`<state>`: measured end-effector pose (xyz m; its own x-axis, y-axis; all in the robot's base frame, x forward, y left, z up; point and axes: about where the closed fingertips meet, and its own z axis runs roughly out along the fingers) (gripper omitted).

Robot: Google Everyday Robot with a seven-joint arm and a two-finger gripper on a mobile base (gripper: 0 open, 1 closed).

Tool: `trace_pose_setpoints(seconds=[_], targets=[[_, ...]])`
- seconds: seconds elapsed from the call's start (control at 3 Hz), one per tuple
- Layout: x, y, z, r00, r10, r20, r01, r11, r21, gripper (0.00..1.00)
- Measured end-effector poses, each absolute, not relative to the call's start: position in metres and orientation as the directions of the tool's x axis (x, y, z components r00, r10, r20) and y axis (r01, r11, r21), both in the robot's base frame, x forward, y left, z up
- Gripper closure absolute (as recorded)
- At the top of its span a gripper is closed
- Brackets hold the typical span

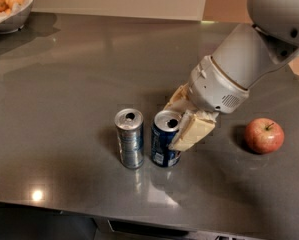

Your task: Move pepsi can near redbull can

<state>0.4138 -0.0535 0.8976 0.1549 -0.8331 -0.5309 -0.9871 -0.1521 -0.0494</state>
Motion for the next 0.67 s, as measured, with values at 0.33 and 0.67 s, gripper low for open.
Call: trace_pose_setpoints(seconds=[0.33, 0.67], targets=[[0.4136, -0.0520, 0.8981, 0.157, -0.833, -0.530, -0.987, -0.153, -0.052, 0.39], [0.4133, -0.0506, 0.8985, 0.160, -0.833, -0.530, -0.986, -0.155, -0.055, 0.15]])
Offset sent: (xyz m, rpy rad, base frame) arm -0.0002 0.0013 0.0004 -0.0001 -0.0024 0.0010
